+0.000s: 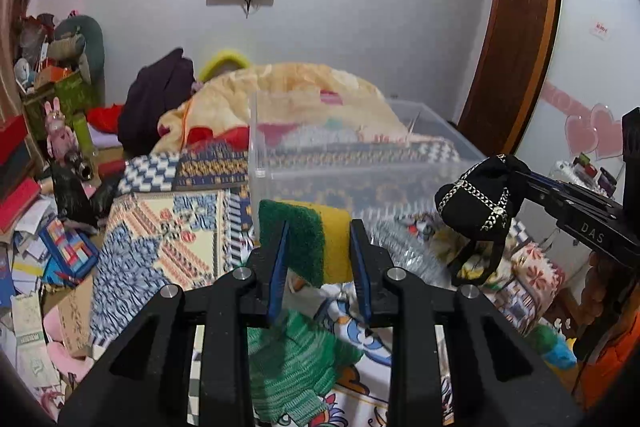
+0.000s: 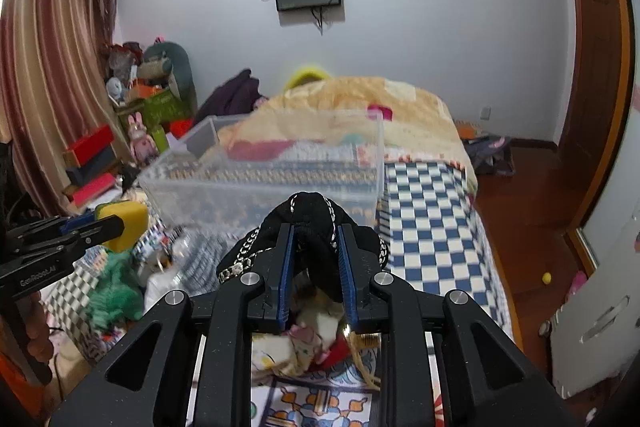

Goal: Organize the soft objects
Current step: 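Drop the sponge into the clear box while right tool drops the black bag in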

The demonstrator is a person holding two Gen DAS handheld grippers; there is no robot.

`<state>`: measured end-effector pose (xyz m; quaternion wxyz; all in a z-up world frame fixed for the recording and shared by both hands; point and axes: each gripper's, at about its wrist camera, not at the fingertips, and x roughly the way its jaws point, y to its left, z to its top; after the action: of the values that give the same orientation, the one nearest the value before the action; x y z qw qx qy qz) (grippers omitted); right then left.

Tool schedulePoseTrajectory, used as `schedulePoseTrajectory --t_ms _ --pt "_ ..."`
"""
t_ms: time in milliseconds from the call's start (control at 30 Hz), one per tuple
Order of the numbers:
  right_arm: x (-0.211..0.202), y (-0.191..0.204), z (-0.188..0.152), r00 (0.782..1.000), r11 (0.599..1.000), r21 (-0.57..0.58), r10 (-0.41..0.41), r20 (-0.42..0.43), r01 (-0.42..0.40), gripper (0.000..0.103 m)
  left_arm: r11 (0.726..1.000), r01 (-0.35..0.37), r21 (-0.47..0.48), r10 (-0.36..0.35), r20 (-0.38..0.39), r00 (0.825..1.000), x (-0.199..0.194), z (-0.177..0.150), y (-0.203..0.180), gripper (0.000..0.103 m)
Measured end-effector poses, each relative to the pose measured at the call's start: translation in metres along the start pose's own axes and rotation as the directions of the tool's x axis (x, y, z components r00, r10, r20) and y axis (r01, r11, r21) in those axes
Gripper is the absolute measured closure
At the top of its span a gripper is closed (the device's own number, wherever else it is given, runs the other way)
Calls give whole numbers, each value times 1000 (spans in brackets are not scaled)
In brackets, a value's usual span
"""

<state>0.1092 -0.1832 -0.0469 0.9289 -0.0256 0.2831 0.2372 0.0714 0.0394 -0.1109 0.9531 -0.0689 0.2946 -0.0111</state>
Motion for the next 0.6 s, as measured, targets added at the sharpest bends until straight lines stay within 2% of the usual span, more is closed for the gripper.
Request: schedulePoseTrajectory --t_ms 400,433,600 --pt "-11 10 39 988 1000 -5 9 151 -8 85 1000 -2 17 0 137 991 -14 48 2 74" --pt "-10 11 42 987 1000 -7 8 163 -7 90 1000 -2 19 -1 142 990 -13 51 1 74" --pt "0 14 54 982 1000 -16 11 188 -9 91 1000 9 21 -12 152 988 -1 69 2 74"
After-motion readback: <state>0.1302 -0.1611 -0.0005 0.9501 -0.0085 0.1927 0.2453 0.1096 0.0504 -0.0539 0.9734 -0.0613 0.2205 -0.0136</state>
